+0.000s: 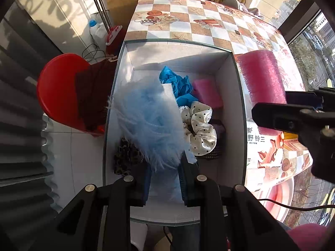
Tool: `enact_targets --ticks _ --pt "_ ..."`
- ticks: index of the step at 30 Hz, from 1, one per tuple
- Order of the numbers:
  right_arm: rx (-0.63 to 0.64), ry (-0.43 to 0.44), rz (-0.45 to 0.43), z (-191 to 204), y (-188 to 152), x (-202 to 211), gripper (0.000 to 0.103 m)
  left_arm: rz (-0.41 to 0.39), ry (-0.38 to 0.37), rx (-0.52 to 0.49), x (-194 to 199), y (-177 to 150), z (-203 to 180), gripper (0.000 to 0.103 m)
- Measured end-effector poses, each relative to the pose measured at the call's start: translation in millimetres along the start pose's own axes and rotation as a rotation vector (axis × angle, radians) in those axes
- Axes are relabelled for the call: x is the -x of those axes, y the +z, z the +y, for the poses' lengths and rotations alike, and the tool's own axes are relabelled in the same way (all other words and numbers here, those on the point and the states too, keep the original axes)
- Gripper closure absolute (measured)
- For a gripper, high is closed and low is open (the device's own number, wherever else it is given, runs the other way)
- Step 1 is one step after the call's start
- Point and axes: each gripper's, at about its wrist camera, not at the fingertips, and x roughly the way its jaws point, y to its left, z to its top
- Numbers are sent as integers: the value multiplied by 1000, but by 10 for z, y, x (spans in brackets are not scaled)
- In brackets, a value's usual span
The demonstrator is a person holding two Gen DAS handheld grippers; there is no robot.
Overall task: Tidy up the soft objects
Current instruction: 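Carry the blue puff and pink sponge over the white box with both tools, then open both tools to drop the puff and sponge into the box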
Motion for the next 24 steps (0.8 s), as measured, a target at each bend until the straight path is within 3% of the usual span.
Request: enact_targets --ticks 19,21,23,24 --pt "-1 2 -1 20 23 -18 58 11 -13 -4 -48 -13 7 77" --pt "-2 8 -4 25 29 -9 58 -5 -29 -12 -13 -22 1 69" --pt "-3 19 -3 28 33 -4 54 -28 -24 -19 29 -33 -19 32" --pt "-4 19 -1 29 30 1 39 -42 -29 -23 51 -37 -28 24"
